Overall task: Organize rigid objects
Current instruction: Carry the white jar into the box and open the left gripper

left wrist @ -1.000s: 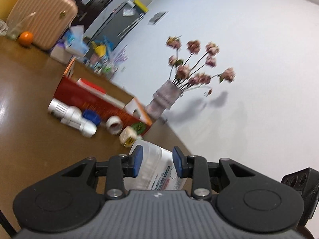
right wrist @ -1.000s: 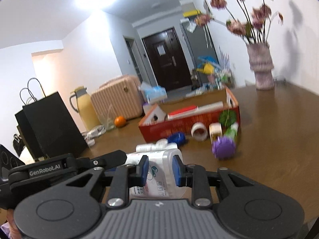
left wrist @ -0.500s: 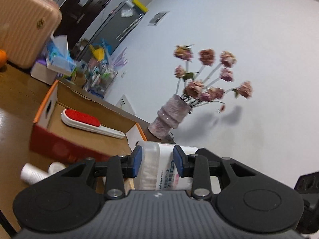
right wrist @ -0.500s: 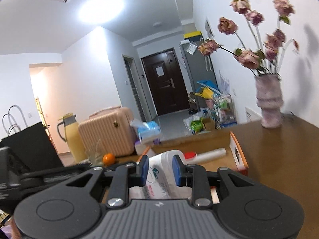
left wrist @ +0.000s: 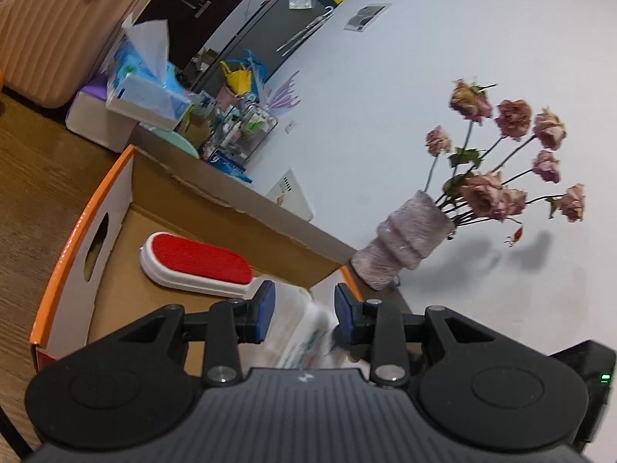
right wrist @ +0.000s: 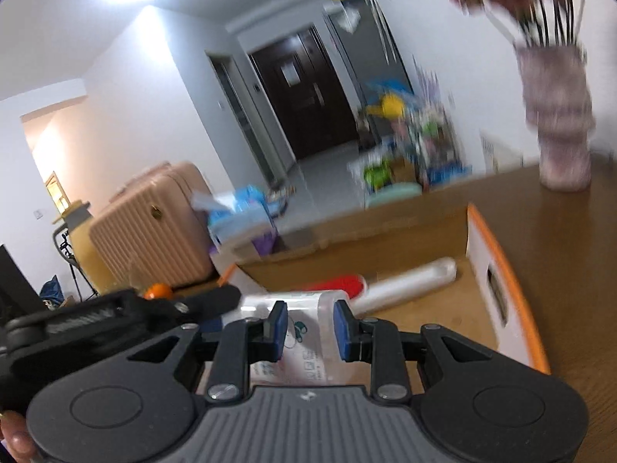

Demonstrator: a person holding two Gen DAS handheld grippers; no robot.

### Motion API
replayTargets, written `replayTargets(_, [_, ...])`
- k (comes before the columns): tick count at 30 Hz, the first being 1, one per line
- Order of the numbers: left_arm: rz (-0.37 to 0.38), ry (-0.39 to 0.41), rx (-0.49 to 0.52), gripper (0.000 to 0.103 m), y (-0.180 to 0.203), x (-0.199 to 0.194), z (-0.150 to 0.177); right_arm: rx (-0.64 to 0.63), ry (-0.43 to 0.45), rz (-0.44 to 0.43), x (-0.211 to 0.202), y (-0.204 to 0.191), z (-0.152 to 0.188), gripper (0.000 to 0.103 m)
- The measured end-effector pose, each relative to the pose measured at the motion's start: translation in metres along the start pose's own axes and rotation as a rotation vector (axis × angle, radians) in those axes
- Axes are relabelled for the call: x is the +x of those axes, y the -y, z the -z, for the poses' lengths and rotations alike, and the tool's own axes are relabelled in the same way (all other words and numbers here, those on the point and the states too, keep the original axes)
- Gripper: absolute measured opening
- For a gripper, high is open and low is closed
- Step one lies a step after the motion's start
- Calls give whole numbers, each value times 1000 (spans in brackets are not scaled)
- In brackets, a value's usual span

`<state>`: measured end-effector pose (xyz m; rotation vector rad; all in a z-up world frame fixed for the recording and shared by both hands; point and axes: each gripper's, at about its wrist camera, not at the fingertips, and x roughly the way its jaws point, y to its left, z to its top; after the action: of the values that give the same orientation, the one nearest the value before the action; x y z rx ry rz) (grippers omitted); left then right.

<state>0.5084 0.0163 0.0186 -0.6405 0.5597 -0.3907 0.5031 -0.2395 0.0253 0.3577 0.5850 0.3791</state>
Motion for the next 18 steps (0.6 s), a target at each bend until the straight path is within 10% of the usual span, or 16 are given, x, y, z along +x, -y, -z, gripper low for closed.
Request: replayTargets(18, [-100,-79,56,43,0,-5,6,10,-53,13,10,12,9,27])
